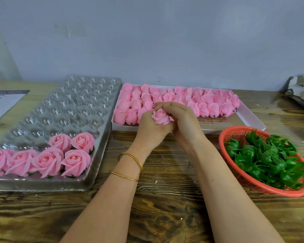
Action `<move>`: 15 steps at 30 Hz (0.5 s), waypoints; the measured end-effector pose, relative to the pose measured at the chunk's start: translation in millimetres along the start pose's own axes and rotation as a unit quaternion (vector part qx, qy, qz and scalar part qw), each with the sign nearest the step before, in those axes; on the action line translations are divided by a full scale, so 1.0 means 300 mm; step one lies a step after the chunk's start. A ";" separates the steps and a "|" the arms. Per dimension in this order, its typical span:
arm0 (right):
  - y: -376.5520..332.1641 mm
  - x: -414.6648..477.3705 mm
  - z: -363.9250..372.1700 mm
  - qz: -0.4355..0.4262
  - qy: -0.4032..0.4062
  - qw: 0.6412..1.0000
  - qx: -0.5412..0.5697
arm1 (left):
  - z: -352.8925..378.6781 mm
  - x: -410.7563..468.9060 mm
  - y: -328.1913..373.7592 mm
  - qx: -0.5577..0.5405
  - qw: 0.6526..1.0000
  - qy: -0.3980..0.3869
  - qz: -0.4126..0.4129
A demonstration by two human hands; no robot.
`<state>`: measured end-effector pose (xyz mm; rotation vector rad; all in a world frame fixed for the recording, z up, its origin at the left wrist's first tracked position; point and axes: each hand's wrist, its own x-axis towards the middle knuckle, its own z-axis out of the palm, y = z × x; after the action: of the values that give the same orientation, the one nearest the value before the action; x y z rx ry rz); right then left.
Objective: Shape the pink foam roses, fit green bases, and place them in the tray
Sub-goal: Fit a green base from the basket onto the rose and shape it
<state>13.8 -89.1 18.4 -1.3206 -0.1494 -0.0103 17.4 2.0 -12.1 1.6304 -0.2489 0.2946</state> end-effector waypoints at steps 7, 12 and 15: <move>0.005 0.004 -0.005 0.009 -0.018 1.000 -0.009 | 0.002 0.002 -0.007 -0.028 1.000 -0.007 -0.009; 0.008 -0.009 -0.007 -0.044 -0.036 0.996 -0.068 | 0.008 0.004 -0.010 -0.005 1.000 -0.001 -0.020; 0.009 -0.011 0.000 -0.062 -0.021 0.993 -0.095 | 0.006 0.007 -0.004 0.023 1.000 -0.002 -0.014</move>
<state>10.9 -88.6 15.6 -1.4995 -0.2705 -0.1040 19.8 0.3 -12.7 1.6782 -0.2226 0.2777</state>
